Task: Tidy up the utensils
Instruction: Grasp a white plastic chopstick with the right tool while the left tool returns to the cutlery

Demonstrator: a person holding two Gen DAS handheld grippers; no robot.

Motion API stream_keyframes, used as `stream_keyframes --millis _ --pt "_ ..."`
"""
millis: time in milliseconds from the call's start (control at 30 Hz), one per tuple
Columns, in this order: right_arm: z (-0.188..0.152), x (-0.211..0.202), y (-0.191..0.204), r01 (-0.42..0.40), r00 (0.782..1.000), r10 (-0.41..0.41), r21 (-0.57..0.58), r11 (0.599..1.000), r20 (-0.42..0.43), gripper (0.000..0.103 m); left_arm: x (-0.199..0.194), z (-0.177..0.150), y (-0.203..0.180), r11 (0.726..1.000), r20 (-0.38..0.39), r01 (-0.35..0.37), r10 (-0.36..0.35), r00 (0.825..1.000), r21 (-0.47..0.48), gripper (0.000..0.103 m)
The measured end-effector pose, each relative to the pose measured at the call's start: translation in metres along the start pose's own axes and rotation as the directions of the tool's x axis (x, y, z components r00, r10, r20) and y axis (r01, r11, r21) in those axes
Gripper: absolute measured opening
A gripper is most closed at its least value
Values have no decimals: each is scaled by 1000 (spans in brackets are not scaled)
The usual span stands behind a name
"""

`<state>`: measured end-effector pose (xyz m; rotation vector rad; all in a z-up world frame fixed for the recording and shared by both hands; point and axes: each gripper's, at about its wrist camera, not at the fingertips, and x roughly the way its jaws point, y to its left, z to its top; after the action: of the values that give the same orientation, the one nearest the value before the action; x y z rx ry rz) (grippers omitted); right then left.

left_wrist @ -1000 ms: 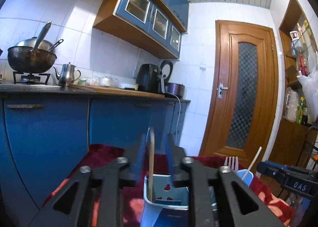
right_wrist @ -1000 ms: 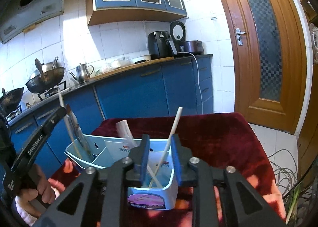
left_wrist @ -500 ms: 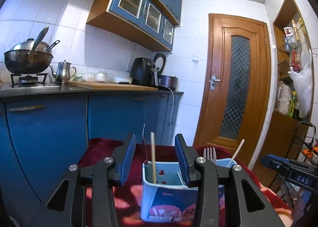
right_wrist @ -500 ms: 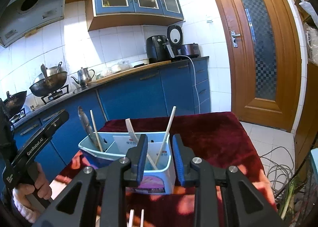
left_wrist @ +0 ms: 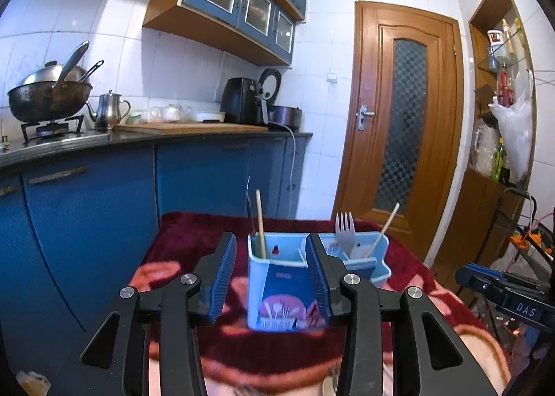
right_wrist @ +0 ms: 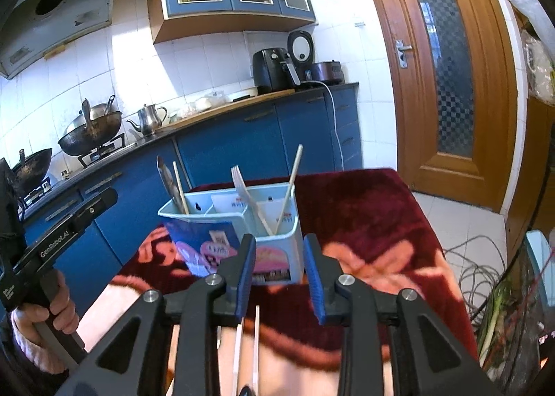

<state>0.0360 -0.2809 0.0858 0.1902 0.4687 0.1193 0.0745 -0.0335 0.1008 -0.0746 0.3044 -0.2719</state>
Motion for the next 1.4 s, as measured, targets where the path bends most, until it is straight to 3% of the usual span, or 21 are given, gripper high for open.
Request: stream_keyframes --millis 433,933,1400 --pt "-39 -10 0 13 995 -8 51 999 -98 35 -15 -34 4 1000 -142 -27 27 990 1 43" --pt "-74 -15 5 24 983 -11 70 997 -183 38 -21 -71 14 998 -277 -63 57 959 -11 43" --pt "-98 2 24 14 959 -7 20 1000 -284 38 -27 -86 23 997 -328 -81 72 942 -15 43"
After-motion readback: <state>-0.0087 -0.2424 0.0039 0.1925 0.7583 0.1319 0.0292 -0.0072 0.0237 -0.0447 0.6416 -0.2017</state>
